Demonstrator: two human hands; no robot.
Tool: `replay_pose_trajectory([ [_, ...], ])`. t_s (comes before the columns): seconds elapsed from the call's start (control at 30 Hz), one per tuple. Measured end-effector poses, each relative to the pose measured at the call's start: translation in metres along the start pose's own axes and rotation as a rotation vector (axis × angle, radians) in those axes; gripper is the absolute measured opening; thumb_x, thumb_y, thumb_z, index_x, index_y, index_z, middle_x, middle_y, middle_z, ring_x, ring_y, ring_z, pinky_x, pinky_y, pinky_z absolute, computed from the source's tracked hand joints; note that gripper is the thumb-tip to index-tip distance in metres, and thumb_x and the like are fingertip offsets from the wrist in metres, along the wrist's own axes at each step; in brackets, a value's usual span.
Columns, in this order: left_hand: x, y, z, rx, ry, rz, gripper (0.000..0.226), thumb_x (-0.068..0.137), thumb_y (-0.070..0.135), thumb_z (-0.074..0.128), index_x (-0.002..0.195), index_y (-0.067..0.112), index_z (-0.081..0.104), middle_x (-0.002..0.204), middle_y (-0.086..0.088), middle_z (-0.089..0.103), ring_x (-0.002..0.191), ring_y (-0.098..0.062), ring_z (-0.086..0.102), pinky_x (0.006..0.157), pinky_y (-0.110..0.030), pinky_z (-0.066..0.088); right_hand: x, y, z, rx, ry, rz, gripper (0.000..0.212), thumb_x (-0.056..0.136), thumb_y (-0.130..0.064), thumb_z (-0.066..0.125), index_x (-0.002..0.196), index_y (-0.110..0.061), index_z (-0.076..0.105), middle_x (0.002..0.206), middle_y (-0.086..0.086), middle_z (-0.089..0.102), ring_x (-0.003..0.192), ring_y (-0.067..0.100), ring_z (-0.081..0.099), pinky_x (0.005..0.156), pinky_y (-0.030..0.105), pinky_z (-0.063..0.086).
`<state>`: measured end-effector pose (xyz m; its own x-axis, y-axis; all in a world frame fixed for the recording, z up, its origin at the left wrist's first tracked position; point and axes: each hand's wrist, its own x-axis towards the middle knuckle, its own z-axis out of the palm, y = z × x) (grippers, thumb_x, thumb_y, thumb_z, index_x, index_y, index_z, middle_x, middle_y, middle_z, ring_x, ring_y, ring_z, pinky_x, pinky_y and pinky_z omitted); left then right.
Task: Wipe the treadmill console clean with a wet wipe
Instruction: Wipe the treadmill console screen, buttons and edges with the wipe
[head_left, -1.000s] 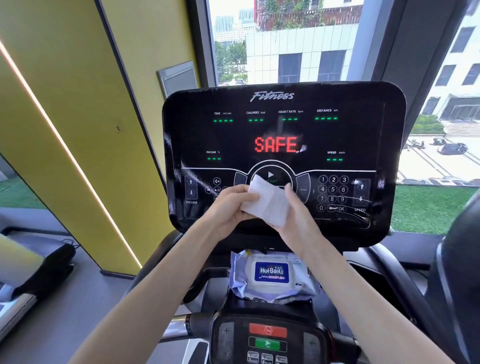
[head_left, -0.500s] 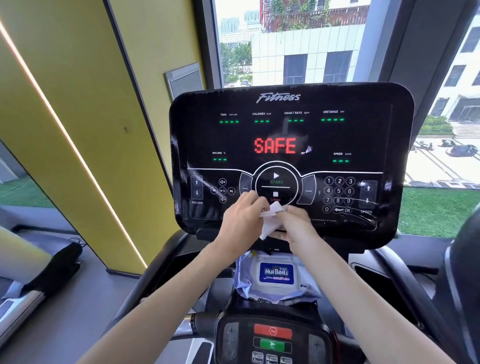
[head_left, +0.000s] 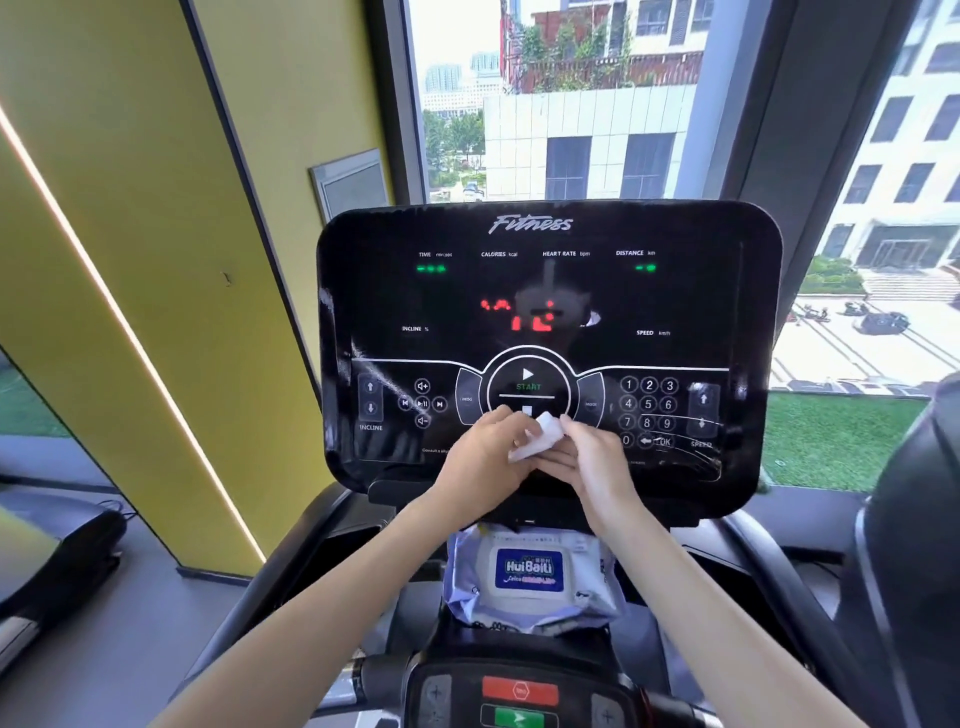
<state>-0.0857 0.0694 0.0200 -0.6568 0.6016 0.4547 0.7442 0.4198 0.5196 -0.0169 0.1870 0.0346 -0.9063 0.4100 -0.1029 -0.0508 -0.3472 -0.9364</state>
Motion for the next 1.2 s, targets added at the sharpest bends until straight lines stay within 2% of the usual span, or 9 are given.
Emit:
replay_pose_trajectory([
  [0.13, 0.026, -0.001, -0.014, -0.184, 0.109, -0.307, 0.012, 0.079, 0.006, 0.062, 0.088, 0.011, 0.065, 0.079, 0.002, 0.063, 0.077, -0.018, 0.059, 0.072, -0.030, 0.046, 0.005, 0.007, -0.016, -0.120, 0.009, -0.101, 0.023, 0.096, -0.011, 0.044, 0.110, -0.005, 0.062, 0.099, 0.019, 0.069, 0.090, 0.024, 0.069, 0.083, 0.032, 0.055],
  [0.23, 0.049, -0.003, -0.035, -0.291, 0.520, -0.449, 0.011, 0.083, 0.010, 0.057, 0.083, 0.020, 0.059, 0.076, 0.008, 0.060, 0.074, -0.013, 0.057, 0.071, -0.030, 0.047, 0.004, 0.024, -0.035, -0.653, 0.071, -0.414, 0.024, 0.092, -0.009, 0.051, 0.111, -0.010, 0.065, 0.111, 0.000, 0.066, 0.102, 0.009, 0.061, 0.095, 0.028, 0.047],
  [0.33, 0.077, -0.008, -0.047, -0.025, 0.747, -0.391, 0.013, 0.090, 0.009, 0.049, 0.094, 0.015, 0.060, 0.086, 0.004, 0.060, 0.084, -0.016, 0.051, 0.067, -0.027, 0.039, 0.002, 0.043, -0.050, -1.147, 0.142, -0.687, 0.029, 0.088, -0.005, 0.055, 0.115, -0.007, 0.063, 0.127, 0.004, 0.056, 0.118, 0.017, 0.051, 0.099, 0.023, 0.037],
  [0.47, 0.085, -0.014, -0.010, 0.342, 0.490, -0.029, 0.033, 0.076, -0.013, 0.051, 0.100, 0.004, 0.064, 0.086, -0.011, 0.056, 0.079, -0.027, 0.050, 0.059, -0.039, 0.049, 0.003, 0.059, -0.057, -1.489, 0.118, -0.794, 0.046, 0.076, -0.007, 0.069, 0.121, -0.001, 0.059, 0.136, 0.015, 0.050, 0.122, 0.025, 0.051, 0.095, 0.032, 0.046],
  [0.57, 0.076, -0.023, -0.004, 0.455, 0.224, 0.339, 0.045, 0.065, -0.015, 0.060, 0.106, 0.005, 0.063, 0.090, -0.010, 0.057, 0.085, -0.023, 0.046, 0.043, -0.026, 0.044, 0.002, 0.069, -0.060, -1.544, 0.053, -0.802, 0.051, 0.083, -0.017, 0.063, 0.129, 0.000, 0.051, 0.141, 0.014, 0.044, 0.125, 0.023, 0.048, 0.096, 0.031, 0.046],
  [0.73, 0.079, -0.027, -0.023, 0.281, 0.533, -0.156, 0.034, 0.085, -0.006, 0.049, 0.112, 0.010, 0.061, 0.092, -0.009, 0.052, 0.082, -0.024, 0.049, 0.063, -0.030, 0.042, 0.002, 0.075, -0.064, -1.610, 0.030, -0.700, 0.054, 0.091, -0.028, 0.029, 0.136, 0.001, 0.042, 0.144, 0.015, 0.040, 0.131, 0.022, 0.041, 0.093, 0.035, 0.050],
  [0.87, 0.060, -0.024, -0.006, 0.512, 0.016, 0.545, 0.034, 0.087, 0.009, 0.032, 0.110, 0.013, 0.057, 0.090, -0.004, 0.053, 0.085, -0.017, 0.047, 0.052, -0.033, 0.049, 0.004, 0.077, -0.061, -1.694, 0.018, -0.679, 0.056, 0.093, -0.030, 0.025, 0.131, 0.004, 0.047, 0.141, 0.018, 0.043, 0.128, 0.026, 0.045, 0.089, 0.041, 0.052],
  [1.03, 0.075, -0.041, -0.014, 0.194, 0.553, -0.122, 0.051, 0.081, -0.012, 0.053, 0.123, 0.017, 0.054, 0.092, -0.008, 0.050, 0.083, -0.020, 0.046, 0.064, -0.036, 0.049, 0.005, 0.080, -0.063, -1.727, 0.029, -0.685, 0.056, 0.093, -0.029, 0.023, 0.133, 0.004, 0.044, 0.144, 0.019, 0.039, 0.131, 0.026, 0.041, 0.096, 0.042, 0.047],
  [1.2, 0.046, -0.037, 0.015, 0.527, -0.118, 0.652, 0.044, 0.072, -0.009, 0.046, 0.111, 0.009, 0.060, 0.089, -0.006, 0.044, 0.083, -0.018, 0.040, 0.043, -0.031, 0.049, 0.008, 0.072, -0.069, -1.805, 0.067, -0.691, 0.059, 0.099, -0.030, 0.010, 0.134, 0.004, 0.044, 0.146, 0.019, 0.035, 0.134, 0.027, 0.036, 0.108, 0.044, 0.032],
])
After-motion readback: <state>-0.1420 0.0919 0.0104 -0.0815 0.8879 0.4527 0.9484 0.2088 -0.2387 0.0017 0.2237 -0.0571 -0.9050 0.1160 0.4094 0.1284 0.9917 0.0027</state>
